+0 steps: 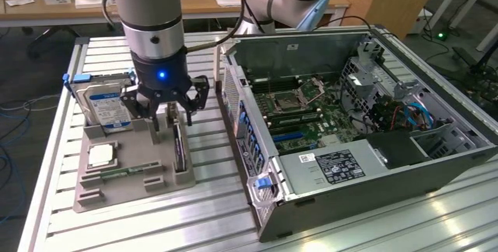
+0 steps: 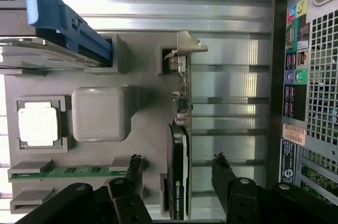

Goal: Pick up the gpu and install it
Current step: 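Pick up the gpu and move the gpu toward the slot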

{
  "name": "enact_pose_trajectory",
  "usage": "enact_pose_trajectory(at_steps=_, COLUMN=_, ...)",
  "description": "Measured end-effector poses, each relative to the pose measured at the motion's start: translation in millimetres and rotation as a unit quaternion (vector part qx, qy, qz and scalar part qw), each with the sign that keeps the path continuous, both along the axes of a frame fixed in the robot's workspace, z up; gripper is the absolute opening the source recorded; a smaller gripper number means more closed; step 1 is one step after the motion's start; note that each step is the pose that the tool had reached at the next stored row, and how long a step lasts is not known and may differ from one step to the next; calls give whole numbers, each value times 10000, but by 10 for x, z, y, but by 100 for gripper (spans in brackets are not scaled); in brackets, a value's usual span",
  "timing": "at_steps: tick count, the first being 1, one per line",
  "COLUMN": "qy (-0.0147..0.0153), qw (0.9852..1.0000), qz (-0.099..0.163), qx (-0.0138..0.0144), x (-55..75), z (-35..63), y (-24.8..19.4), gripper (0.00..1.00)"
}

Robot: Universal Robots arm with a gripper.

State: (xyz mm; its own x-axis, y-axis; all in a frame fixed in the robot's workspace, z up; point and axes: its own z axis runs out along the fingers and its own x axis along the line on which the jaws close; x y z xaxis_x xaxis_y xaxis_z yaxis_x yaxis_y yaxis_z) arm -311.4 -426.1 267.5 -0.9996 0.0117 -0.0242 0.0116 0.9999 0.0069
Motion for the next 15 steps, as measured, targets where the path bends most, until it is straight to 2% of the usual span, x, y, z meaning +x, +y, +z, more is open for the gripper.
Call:
enact_pose_trajectory(at_steps=9, qy=0, qw=10000, qz=1, qx=-1, x=20, z=-137, y=24, gripper=65)
enact_pose_trajectory(at_steps=15, qy=0, qw=10000, qz=0, qx=-1, x=42, z=-244, y=25, gripper=65)
